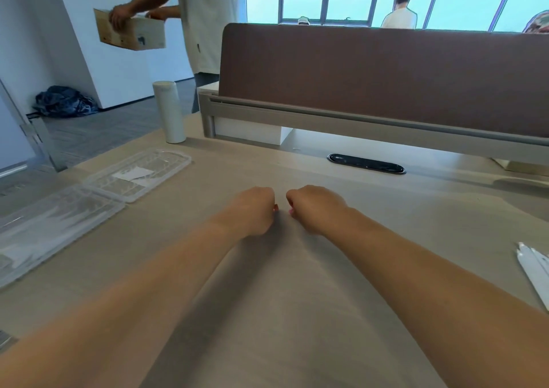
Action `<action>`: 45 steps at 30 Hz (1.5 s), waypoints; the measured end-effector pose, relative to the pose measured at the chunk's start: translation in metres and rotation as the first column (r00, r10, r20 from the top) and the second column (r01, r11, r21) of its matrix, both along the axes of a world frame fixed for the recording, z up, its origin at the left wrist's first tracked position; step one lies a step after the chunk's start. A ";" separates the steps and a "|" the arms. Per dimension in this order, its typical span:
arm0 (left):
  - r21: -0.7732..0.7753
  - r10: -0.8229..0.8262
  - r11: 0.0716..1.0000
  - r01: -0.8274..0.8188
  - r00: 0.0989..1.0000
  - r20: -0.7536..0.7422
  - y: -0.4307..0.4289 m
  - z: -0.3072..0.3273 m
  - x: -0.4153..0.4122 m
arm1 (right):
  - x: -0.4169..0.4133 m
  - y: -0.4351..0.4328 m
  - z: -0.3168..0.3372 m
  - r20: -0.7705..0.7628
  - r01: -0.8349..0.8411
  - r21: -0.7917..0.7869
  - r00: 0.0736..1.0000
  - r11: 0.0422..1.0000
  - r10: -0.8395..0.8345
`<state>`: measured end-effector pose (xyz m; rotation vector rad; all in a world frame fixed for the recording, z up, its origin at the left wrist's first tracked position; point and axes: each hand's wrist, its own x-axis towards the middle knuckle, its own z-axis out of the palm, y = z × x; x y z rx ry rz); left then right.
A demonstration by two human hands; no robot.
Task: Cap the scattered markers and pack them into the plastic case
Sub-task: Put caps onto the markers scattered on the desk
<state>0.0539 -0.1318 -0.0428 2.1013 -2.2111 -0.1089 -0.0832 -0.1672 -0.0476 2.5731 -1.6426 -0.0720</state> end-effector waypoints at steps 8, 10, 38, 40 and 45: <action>-0.006 -0.004 1.000 0.003 0.996 -0.092 0.003 -0.003 0.000 | -0.009 0.015 -0.008 0.045 -0.061 -0.149 0.997 0.987 0.069; -0.012 -0.007 1.000 0.006 0.995 -0.101 0.004 -0.003 0.000 | -0.010 0.019 -0.011 0.046 -0.073 -0.168 0.996 0.983 0.081; -0.039 0.017 0.999 -0.031 0.949 -0.314 0.014 0.001 -0.022 | -0.025 0.056 -0.003 0.098 0.106 -0.132 0.991 0.986 -0.093; -0.041 0.017 0.999 -0.032 0.947 -0.319 0.013 0.001 -0.025 | -0.030 0.056 -0.004 0.070 0.087 -0.145 0.995 0.986 -0.077; -0.042 -0.008 0.999 -0.007 0.943 -0.334 0.011 -0.003 -0.033 | -0.026 0.056 -0.011 0.081 0.103 -0.134 0.992 0.986 -0.093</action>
